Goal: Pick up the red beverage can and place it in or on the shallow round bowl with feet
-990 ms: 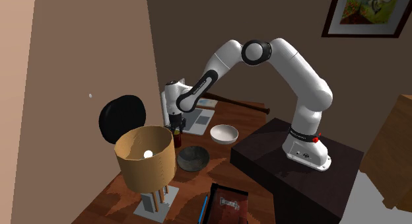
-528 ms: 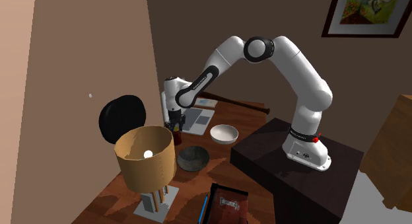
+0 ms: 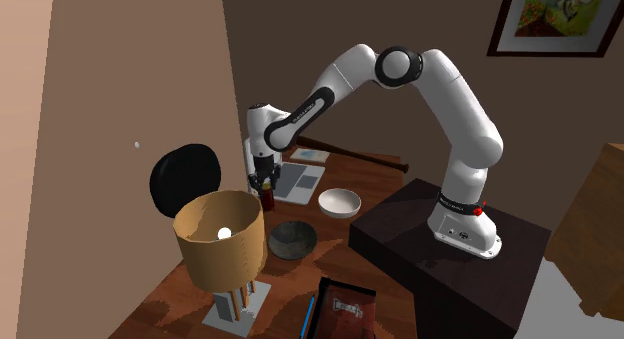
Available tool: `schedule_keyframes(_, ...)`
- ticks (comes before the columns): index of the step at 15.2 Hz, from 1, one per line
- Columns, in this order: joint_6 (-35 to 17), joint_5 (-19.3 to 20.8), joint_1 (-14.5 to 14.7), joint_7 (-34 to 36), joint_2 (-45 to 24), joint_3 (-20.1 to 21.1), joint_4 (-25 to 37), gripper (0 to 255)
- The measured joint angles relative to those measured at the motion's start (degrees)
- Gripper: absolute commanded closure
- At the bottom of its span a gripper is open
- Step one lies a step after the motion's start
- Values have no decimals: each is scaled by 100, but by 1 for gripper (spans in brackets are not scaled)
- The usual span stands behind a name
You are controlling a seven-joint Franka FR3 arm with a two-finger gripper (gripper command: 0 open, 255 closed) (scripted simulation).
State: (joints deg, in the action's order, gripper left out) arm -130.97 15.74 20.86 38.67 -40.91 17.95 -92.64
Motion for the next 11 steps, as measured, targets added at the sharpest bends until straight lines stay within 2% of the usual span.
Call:
schedule_keyframes(9,437,-143,-80,-90,416,112,31,255)
schedule_keyframes(11,343,-187,-109,-26,702,168,-348,255)
